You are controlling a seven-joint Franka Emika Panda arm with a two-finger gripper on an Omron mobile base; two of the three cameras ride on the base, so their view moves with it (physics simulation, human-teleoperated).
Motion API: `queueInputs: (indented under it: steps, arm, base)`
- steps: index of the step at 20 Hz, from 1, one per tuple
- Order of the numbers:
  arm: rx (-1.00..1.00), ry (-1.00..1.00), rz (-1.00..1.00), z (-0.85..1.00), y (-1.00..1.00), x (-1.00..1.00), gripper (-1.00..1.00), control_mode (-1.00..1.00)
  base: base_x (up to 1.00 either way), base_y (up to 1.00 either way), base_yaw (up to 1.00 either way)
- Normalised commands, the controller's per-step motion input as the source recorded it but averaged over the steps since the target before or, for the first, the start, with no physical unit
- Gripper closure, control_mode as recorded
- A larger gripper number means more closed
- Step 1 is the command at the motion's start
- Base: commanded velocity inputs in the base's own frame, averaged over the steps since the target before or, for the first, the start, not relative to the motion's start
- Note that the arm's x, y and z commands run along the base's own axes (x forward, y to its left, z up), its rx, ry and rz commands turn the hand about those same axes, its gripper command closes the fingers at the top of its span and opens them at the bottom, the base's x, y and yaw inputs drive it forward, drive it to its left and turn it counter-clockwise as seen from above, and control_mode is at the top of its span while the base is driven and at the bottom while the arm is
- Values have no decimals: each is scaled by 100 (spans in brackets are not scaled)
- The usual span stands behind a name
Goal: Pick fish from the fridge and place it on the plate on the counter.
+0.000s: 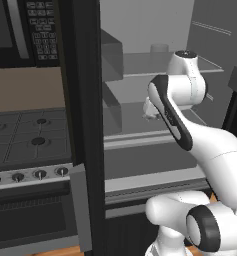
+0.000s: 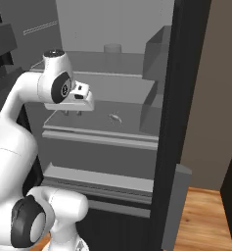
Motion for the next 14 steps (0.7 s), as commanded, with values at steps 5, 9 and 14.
queueInputs:
  steps: [5, 9, 14]
  arm:
    - [0, -9, 1, -16, -9, 0, -100, -100]
    - [8, -11, 7, -65, -60, 0, -100, -100]
    - [4, -10, 8, -69, -68, 6, -100, -100]
  base:
    - [0, 0, 0]
    - [0, 0, 0]
    - [0, 0, 0]
